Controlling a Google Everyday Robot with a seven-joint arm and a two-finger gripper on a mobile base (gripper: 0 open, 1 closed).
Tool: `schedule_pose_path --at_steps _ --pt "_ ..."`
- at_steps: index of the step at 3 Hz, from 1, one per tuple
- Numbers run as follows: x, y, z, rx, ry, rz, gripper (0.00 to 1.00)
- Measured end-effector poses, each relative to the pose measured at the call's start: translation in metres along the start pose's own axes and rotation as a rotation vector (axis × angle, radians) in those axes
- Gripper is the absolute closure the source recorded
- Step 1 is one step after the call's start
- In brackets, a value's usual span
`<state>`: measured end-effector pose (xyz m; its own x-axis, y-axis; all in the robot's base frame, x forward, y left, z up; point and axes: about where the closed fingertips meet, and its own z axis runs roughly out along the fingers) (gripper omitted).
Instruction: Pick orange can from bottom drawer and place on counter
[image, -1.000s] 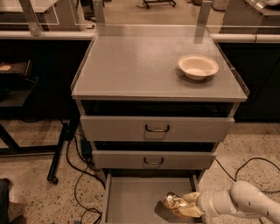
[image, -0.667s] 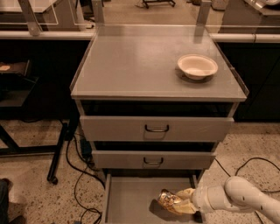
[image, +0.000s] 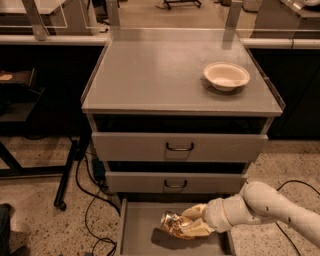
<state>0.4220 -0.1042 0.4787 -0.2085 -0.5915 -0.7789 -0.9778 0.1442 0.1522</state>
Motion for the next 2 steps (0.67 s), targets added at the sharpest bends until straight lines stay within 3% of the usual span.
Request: schedule_pose_path --at_steps 1,2 --pt "-0.0001 0.0 0.0 0.0 0.0 0.0 1.0" --pt "-0.0095 -0.0072 -0.0058 0.077 -0.027 0.027 1.0"
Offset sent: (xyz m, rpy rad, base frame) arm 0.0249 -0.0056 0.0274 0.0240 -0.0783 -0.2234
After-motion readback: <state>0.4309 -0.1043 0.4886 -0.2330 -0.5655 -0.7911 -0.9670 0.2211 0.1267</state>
